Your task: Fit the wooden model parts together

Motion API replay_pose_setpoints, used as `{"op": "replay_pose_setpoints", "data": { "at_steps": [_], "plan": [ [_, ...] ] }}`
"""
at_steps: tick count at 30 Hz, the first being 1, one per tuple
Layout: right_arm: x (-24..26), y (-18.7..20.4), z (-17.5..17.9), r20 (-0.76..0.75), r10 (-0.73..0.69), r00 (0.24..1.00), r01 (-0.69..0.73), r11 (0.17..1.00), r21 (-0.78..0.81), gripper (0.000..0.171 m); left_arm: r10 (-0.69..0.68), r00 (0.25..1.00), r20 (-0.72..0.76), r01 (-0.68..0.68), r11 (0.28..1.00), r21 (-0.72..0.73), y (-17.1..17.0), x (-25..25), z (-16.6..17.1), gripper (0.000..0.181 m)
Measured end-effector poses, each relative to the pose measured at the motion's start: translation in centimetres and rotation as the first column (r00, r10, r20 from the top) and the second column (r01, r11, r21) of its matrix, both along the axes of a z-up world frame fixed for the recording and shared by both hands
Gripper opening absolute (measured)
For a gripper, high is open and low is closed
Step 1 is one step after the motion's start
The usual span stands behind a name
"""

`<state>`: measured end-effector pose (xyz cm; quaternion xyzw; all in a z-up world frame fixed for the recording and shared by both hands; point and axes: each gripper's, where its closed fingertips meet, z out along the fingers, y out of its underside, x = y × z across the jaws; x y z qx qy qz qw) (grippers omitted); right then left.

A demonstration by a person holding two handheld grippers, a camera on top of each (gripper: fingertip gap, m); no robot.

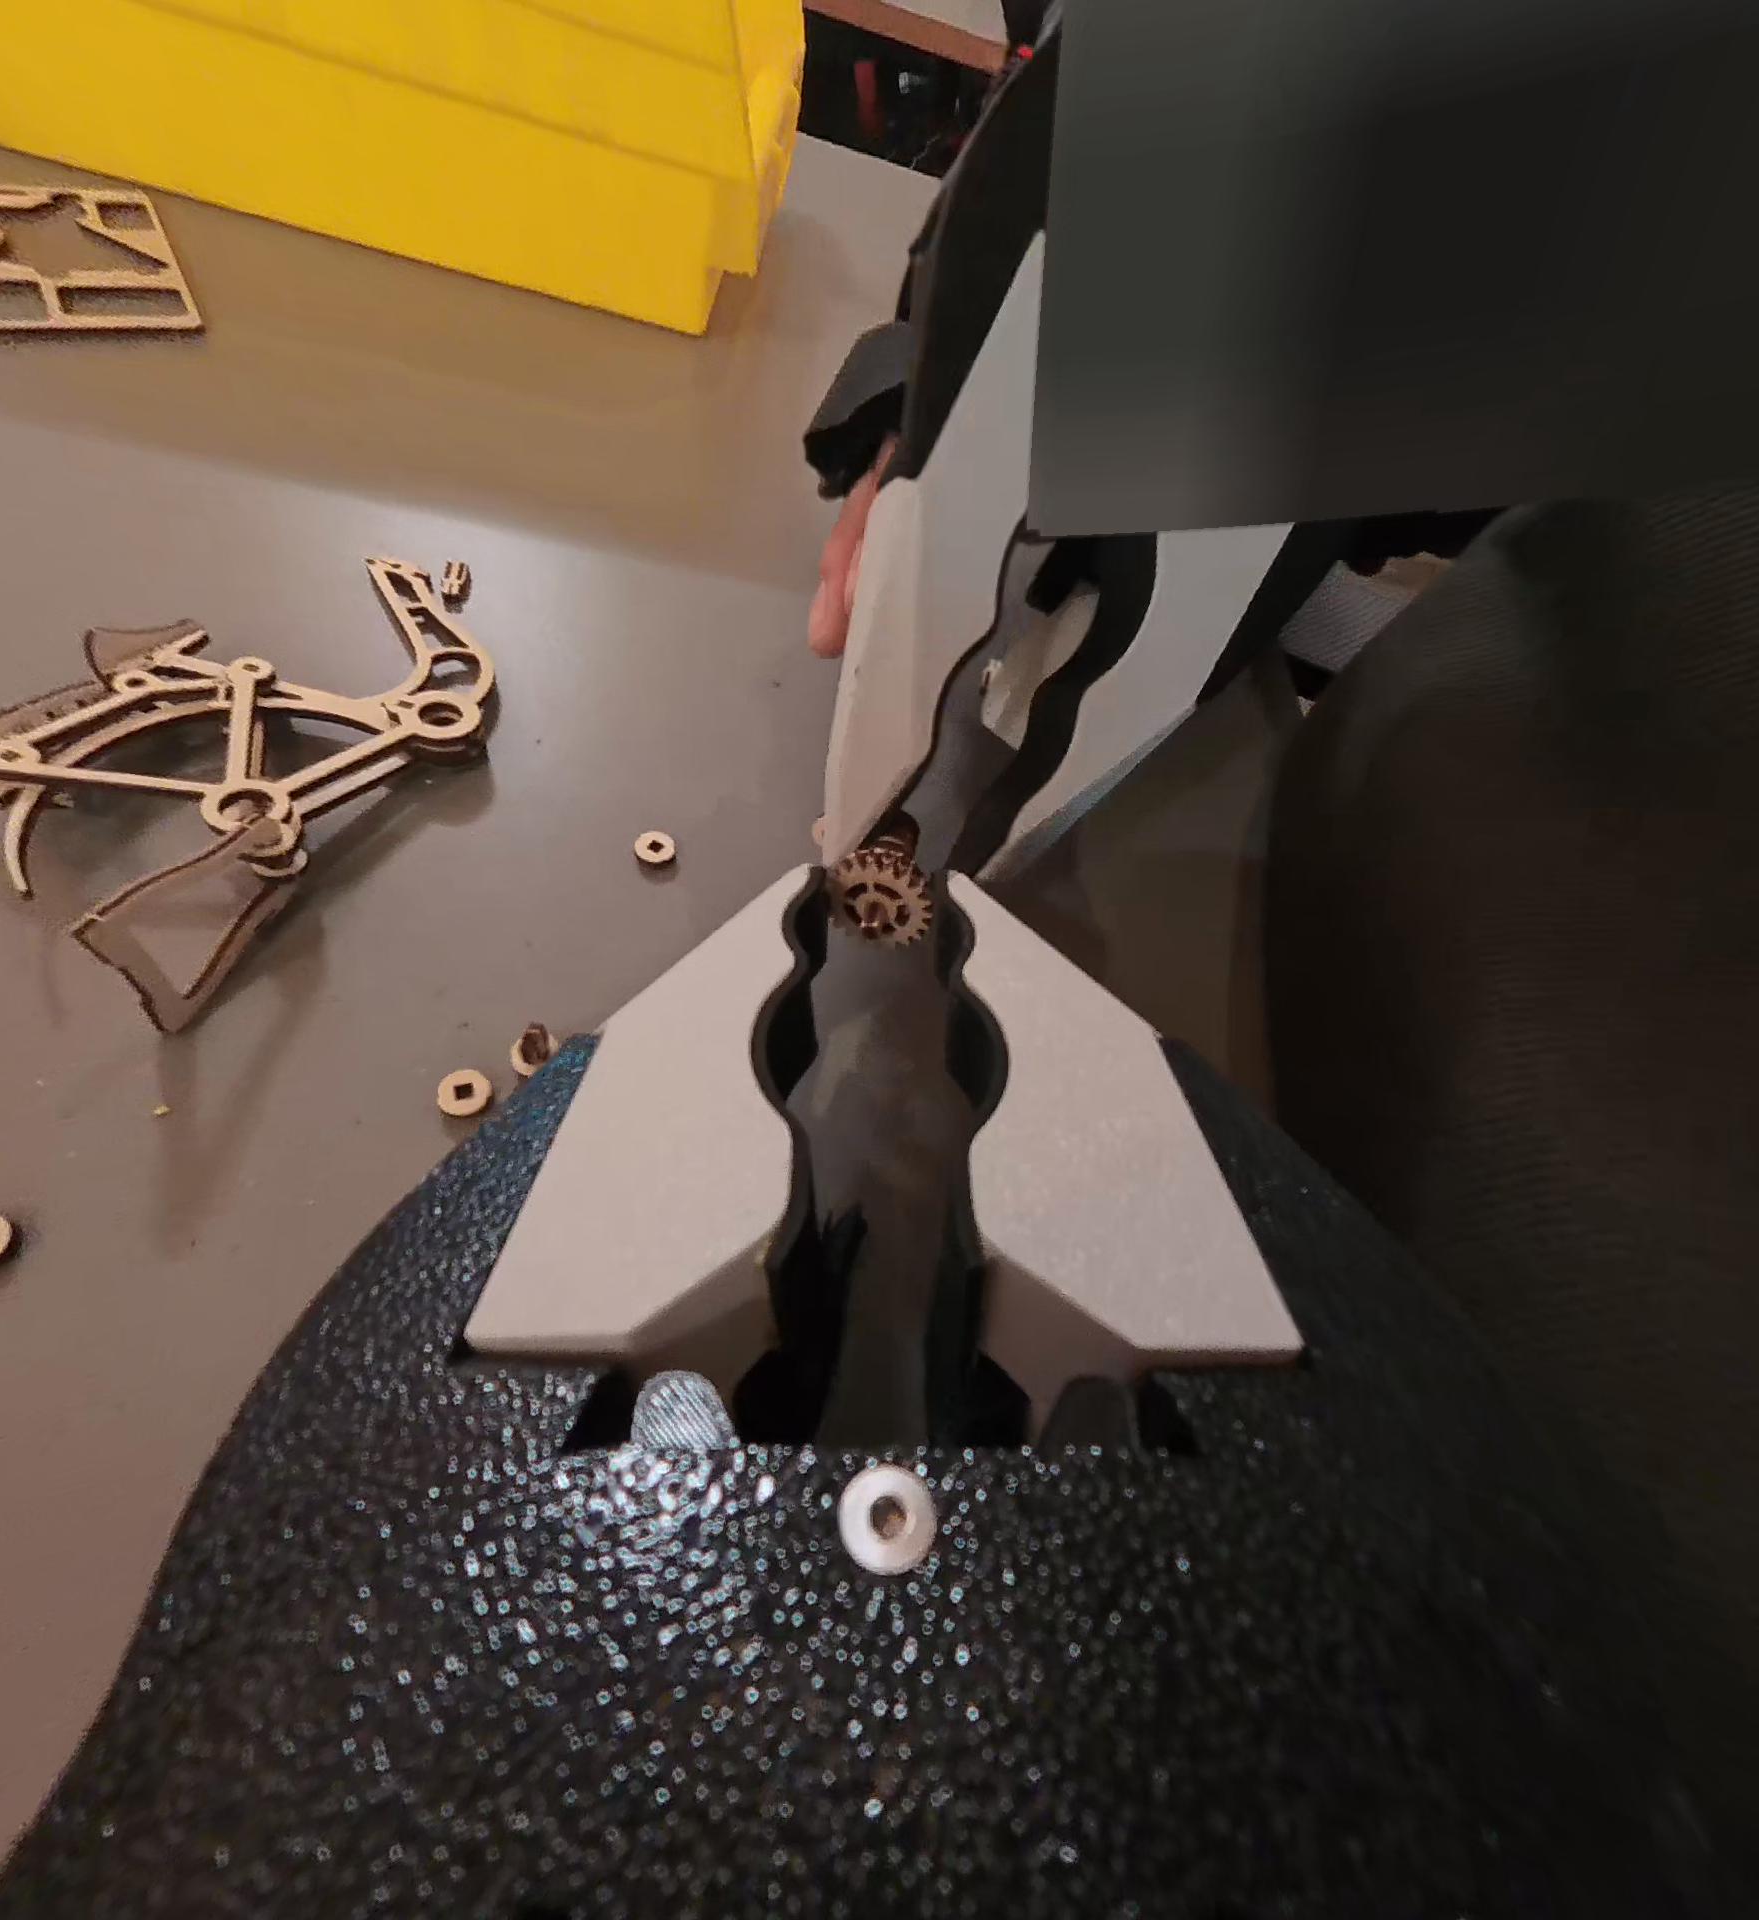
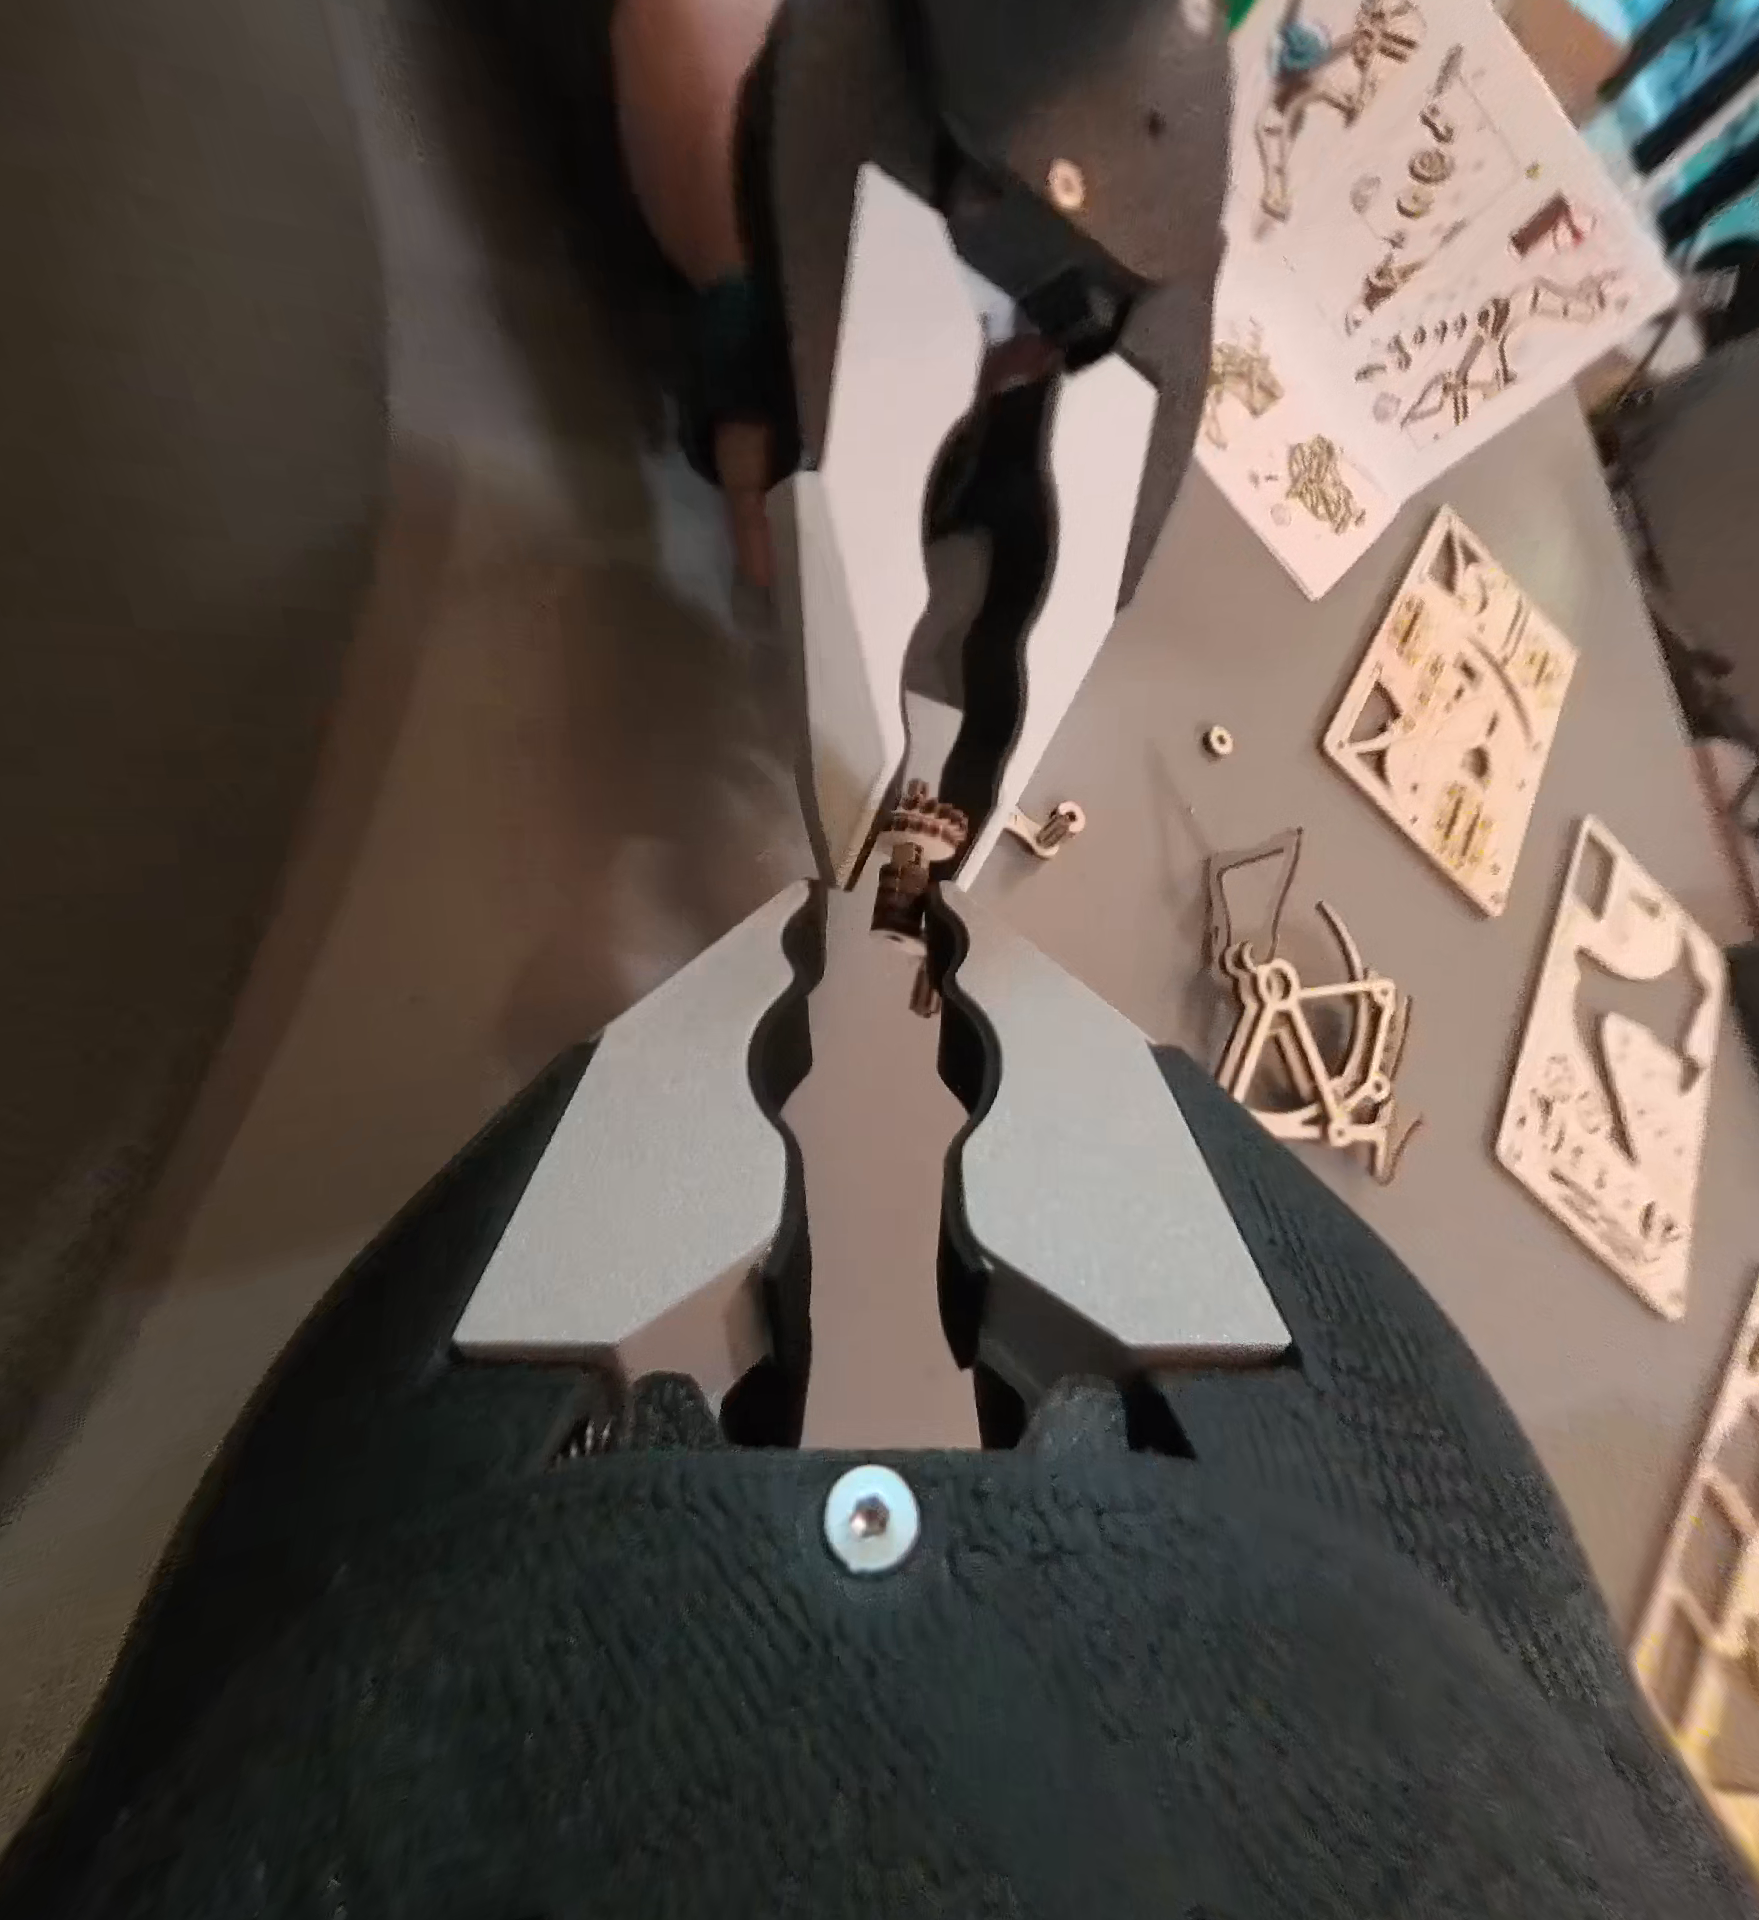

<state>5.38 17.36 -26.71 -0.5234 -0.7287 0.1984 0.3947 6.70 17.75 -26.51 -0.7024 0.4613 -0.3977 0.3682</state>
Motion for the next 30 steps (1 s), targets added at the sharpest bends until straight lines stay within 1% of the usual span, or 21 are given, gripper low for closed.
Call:
{"op": "replay_pose_setpoints", "data": {
  "at_steps": [1, 3, 7, 8, 10, 12, 13, 15, 17, 19, 23, 27, 30],
  "plan": [
    [0.0, 0.1, 0.0, -0.005, -0.015, 1.0, 0.015, 1.0, -0.026, 0.017, 0.007, 1.0, -0.004, -0.007, 1.0, 0.004, 0.1, 0.0, 0.0, 0.018],
    [-0.1, 0.2, -0.2, 0.001, -0.033, 0.999, 0.033, 0.999, -0.027, 0.018, 0.018, 1.0, -0.025, -0.018, 1.0, 0.011, 0.3, 0.0, -0.3, 0.018],
    [0.0, 0.2, -0.9, 0.048, -0.013, 0.999, 0.009, 0.997, 0.073, 0.018, 0.017, 0.997, -0.076, -0.015, 1.0, 0.028, 0.2, 0.1, -0.9, 0.017],
    [0.0, 0.2, -1.1, 0.058, -0.006, 0.998, 0.001, 0.997, 0.079, 0.016, 0.013, 0.997, -0.08, -0.009, 0.999, 0.048, 0.3, 0.1, -0.9, 0.017],
    [0.2, 0.3, -1.1, 0.054, 0.004, 0.999, -0.007, 0.998, 0.061, 0.012, 0.002, 0.996, -0.092, 0.011, 0.99, 0.14, 0.5, 0.1, -0.7, 0.018],
    [0.3, 0.0, -1.3, 0.058, 0.033, 0.998, -0.035, 0.999, 0.029, 0.01, -0.033, 0.99, -0.134, 0.066, 0.965, 0.252, 0.3, 0.0, -0.9, 0.031],
    [0.5, 0.3, -1.4, 0.069, 0.032, 0.997, -0.035, 0.998, 0.054, 0.009, -0.093, 0.979, -0.182, 0.144, 0.947, 0.289, -0.4, 0.0, -1.4, 0.056],
    [1.0, 0.9, -1.8, 0.115, 0.036, 0.993, -0.052, 0.99, 0.132, 0.008, -0.136, 0.962, -0.239, 0.213, 0.918, 0.335, -1.0, 0.0, -2.1, 0.054],
    [1.1, 0.8, -2.0, 0.131, 0.05, 0.99, -0.068, 0.988, 0.136, 0.008, -0.164, 0.953, -0.257, 0.25, 0.902, 0.351, -1.4, 0.1, -2.3, 0.051],
    [1.1, 0.7, -2.0, 0.133, 0.059, 0.989, -0.077, 0.988, 0.136, 0.008, -0.144, 0.955, -0.258, 0.235, 0.898, 0.371, -0.9, 0.0, -2.3, 0.04],
    [1.1, 0.7, -1.9, 0.138, 0.065, 0.988, -0.086, 0.984, 0.155, 0.008, -0.114, 0.959, -0.261, 0.215, 0.892, 0.399, -0.3, 0.3, -2.2, 0.036],
    [1.1, 0.4, -2.0, 0.136, 0.069, 0.988, -0.088, 0.986, 0.14, 0.008, -0.081, 0.955, -0.285, 0.208, 0.87, 0.447, 0.3, 0.5, -2.3, 0.019],
    [1.0, 0.8, -1.9, 0.119, 0.04, 0.992, -0.057, 0.989, 0.14, 0.01, -0.07, 0.953, -0.294, 0.195, 0.886, 0.42, 0.6, 0.3, -2.4, 0.019]
  ]
}}
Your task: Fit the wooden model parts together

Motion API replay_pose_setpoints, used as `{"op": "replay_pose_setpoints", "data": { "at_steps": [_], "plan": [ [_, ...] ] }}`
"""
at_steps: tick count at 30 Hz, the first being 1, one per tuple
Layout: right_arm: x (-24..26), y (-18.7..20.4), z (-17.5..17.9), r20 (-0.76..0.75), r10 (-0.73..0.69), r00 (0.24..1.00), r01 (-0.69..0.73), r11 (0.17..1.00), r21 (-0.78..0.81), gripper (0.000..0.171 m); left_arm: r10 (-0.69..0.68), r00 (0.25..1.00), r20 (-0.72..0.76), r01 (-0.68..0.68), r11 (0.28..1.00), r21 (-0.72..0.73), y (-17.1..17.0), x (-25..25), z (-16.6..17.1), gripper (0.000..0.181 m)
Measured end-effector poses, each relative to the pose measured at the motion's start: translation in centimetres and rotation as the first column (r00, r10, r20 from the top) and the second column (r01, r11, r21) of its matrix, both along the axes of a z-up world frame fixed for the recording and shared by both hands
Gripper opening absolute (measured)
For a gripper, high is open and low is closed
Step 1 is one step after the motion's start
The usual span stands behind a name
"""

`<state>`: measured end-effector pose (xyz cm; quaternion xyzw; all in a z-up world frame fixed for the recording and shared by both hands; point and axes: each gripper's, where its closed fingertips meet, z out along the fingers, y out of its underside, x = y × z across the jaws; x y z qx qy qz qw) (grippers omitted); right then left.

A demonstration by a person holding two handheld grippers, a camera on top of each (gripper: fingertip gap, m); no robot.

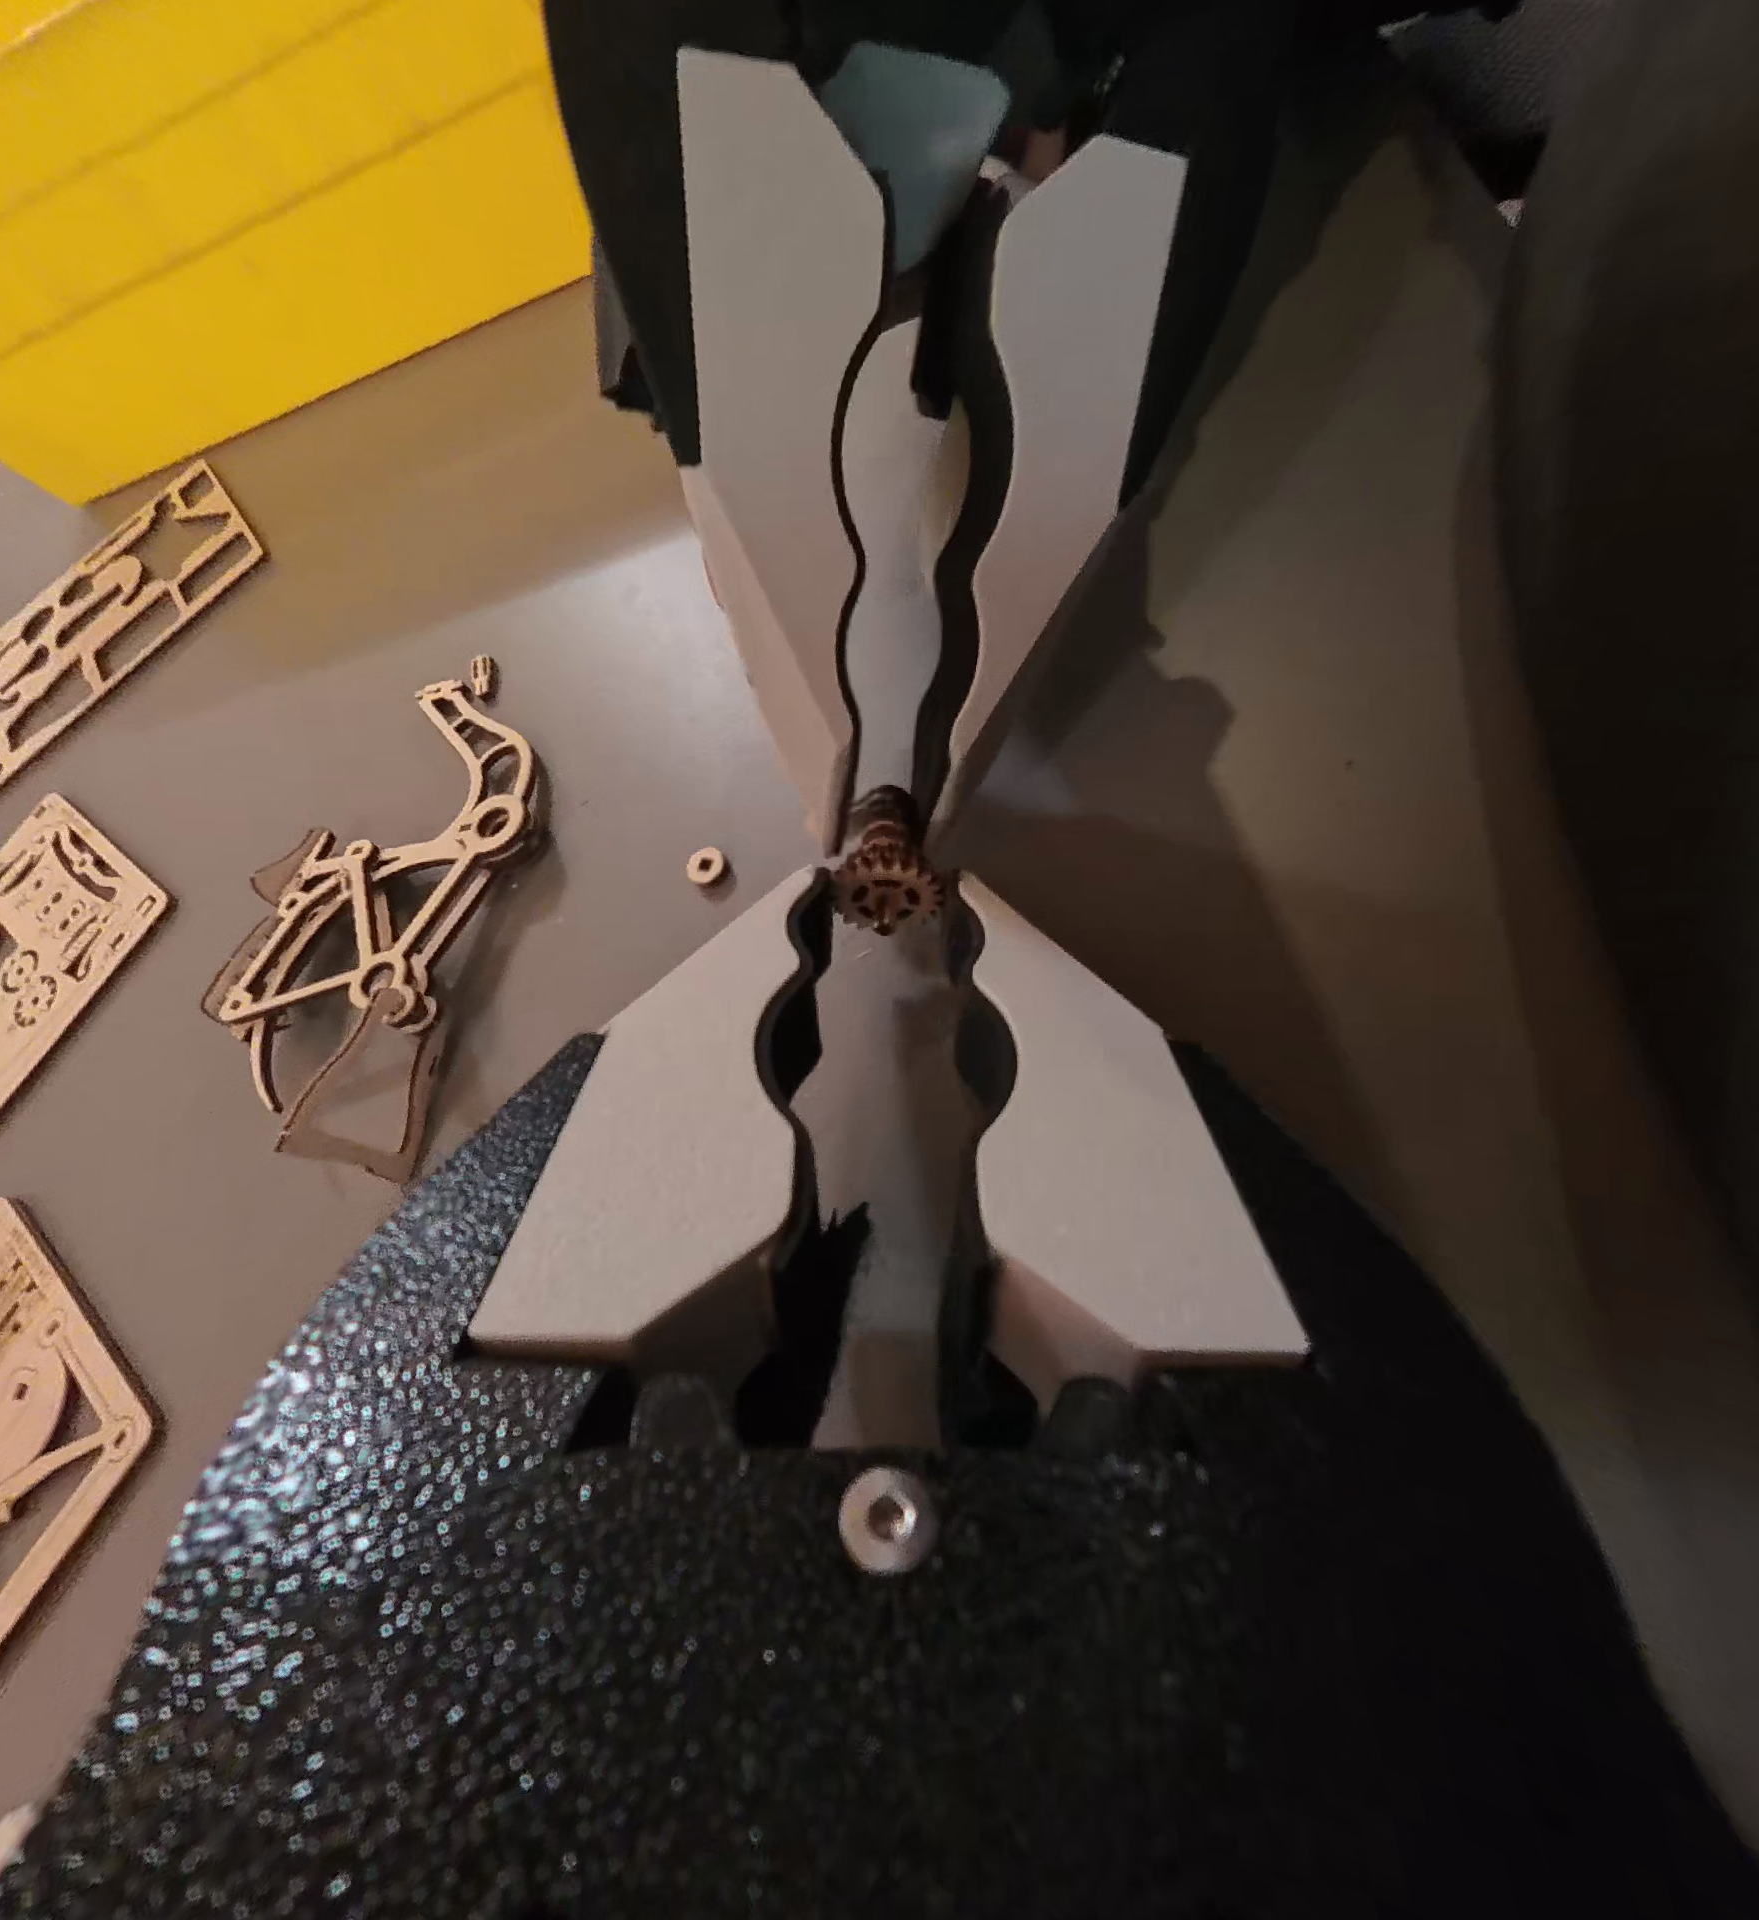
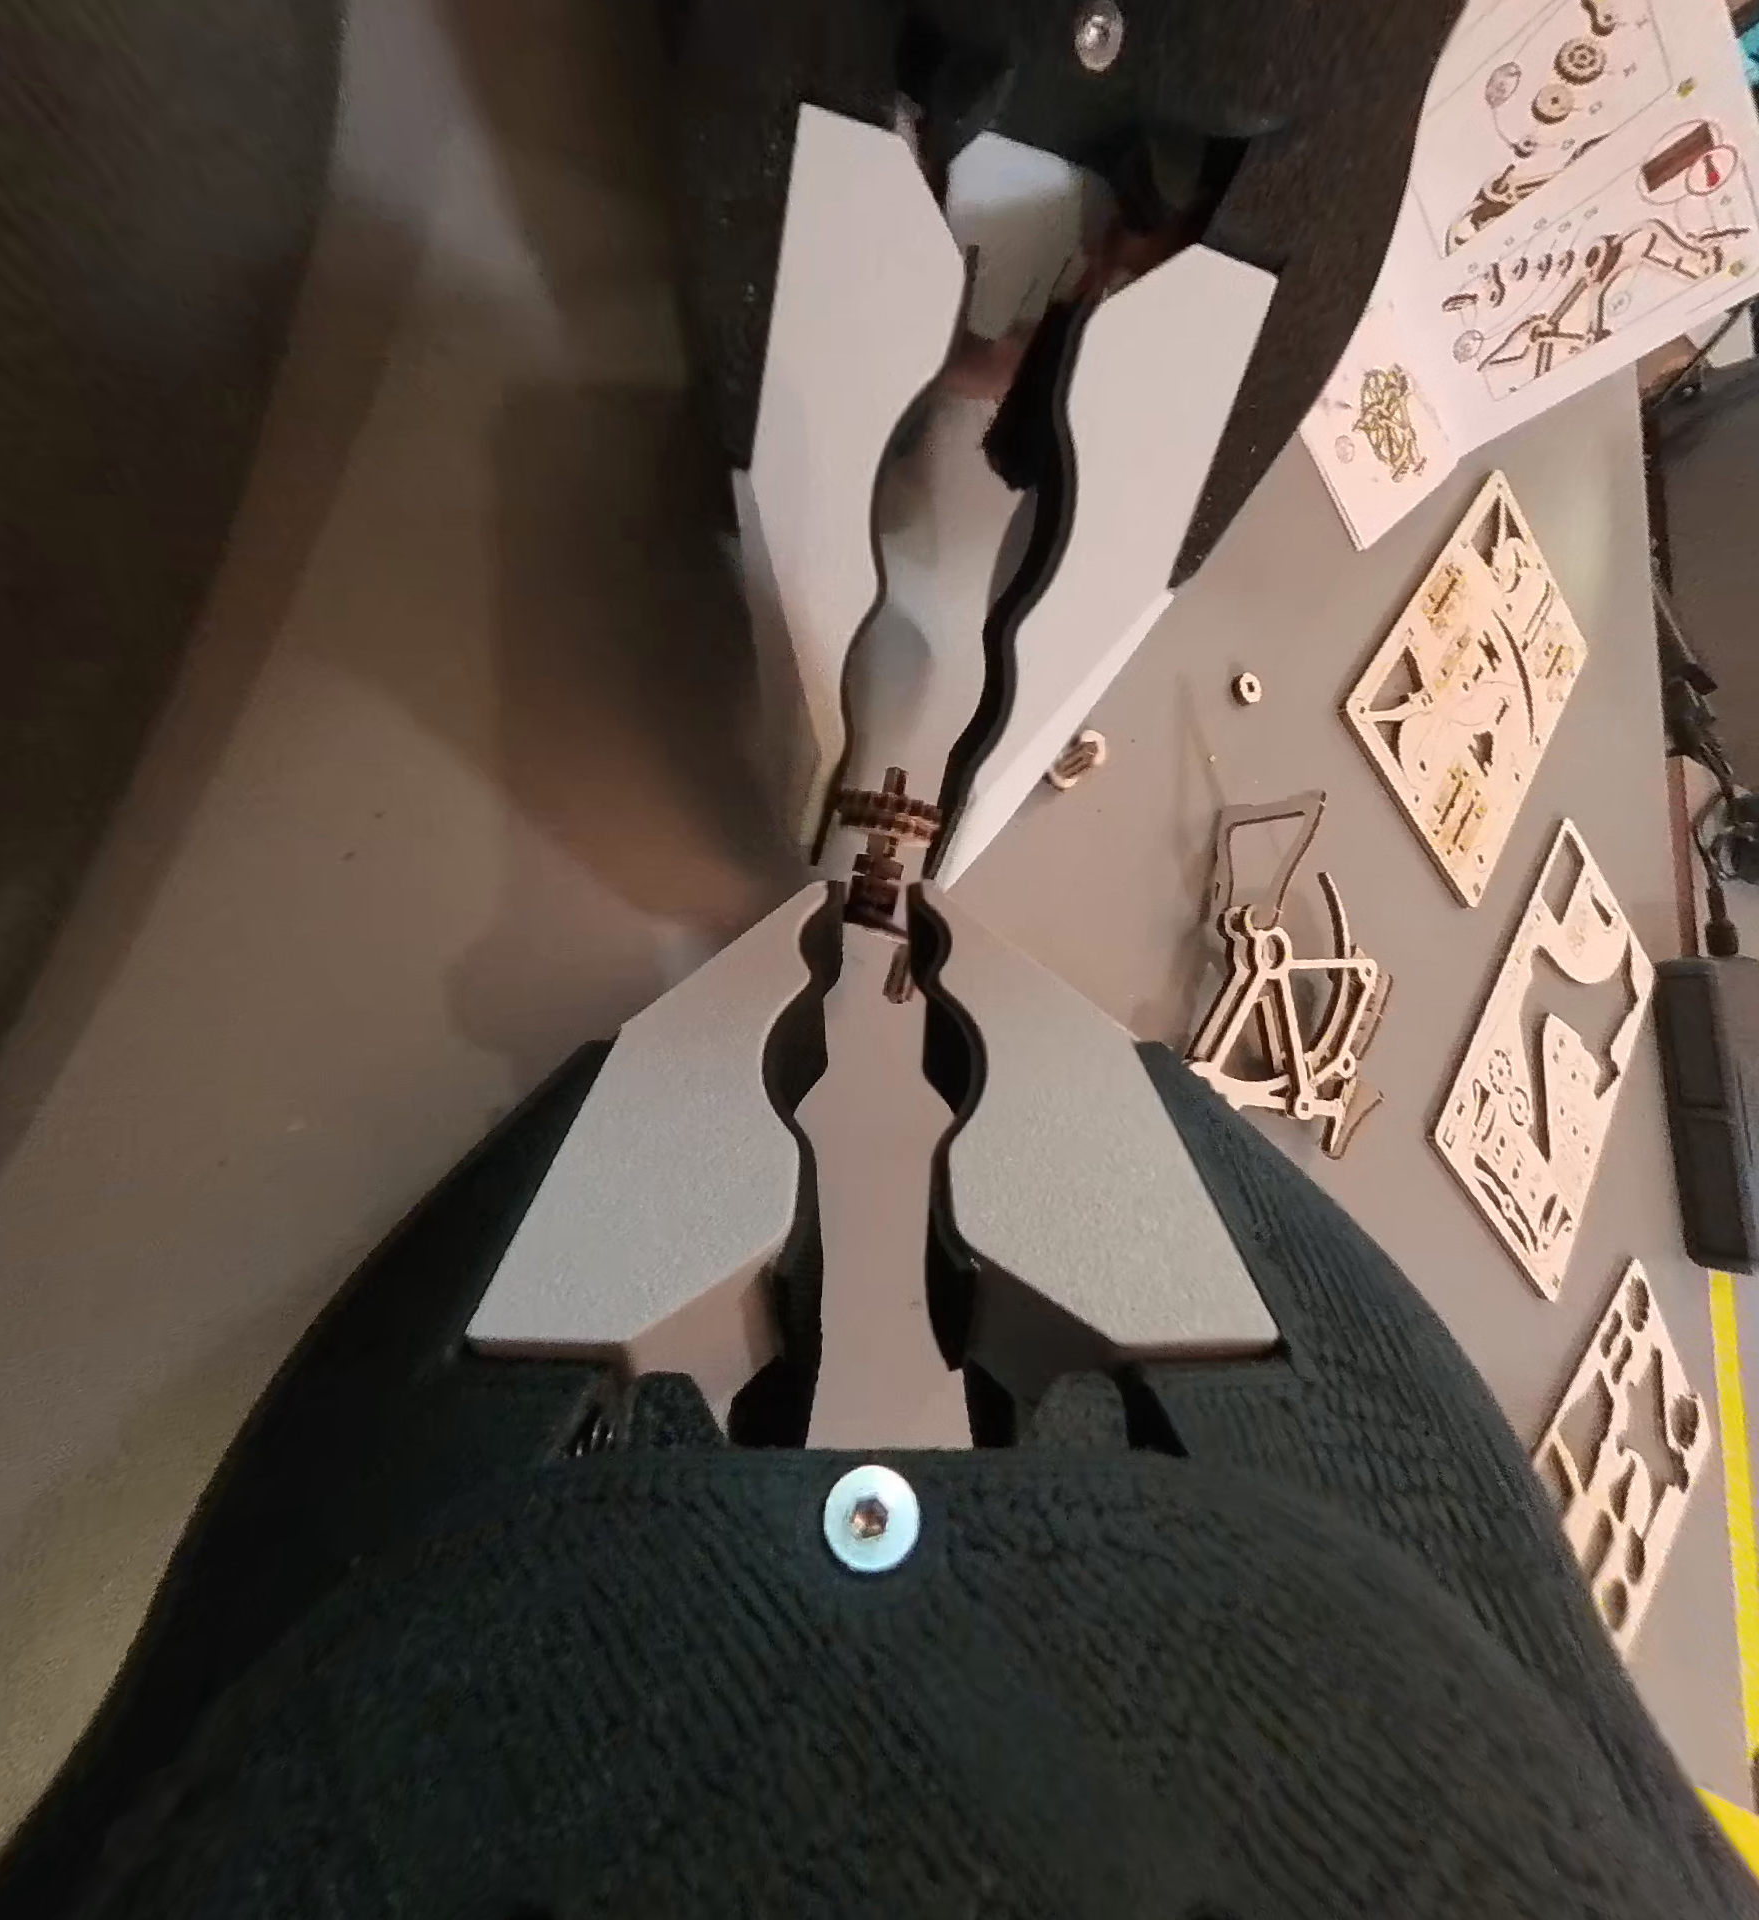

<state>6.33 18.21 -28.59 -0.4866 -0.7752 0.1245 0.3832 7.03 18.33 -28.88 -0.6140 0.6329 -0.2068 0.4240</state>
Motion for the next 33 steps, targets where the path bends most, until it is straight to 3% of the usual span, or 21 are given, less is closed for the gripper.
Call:
{"op": "replay_pose_setpoints", "data": {
  "at_steps": [4, 12, 21, 33],
  "plan": [
    [-0.5, -0.6, 0.7, -0.049, -0.001, 0.999, -0.002, 0.999, -0.05, 0.013, -0.006, 1.0, 0.02, 0.007, 0.998, -0.068, -0.3, 0.2, -0.1, 0.019],
    [-0.3, -0.5, 0.3, -0.028, -0.02, 0.999, 0.018, 0.997, -0.076, 0.008, -0.013, 0.999, 0.031, 0.015, 0.998, -0.059, -0.3, 0.3, 0.1, 0.019],
    [0.2, -0.3, -0.4, 0.015, -0.014, 1.0, 0.015, 0.996, -0.088, 0.006, -0.026, 0.999, 0.027, 0.025, 0.999, 0.033, -0.1, 0.0, 0.3, 0.027],
    [-0.1, -1.0, -0.1, -0.011, -0.017, 1.0, 0.015, 0.989, -0.148, 0.006, -0.076, 0.997, -0.014, 0.077, 0.995, 0.064, -1.0, 0.0, 0.2, 0.017]
  ]
}}
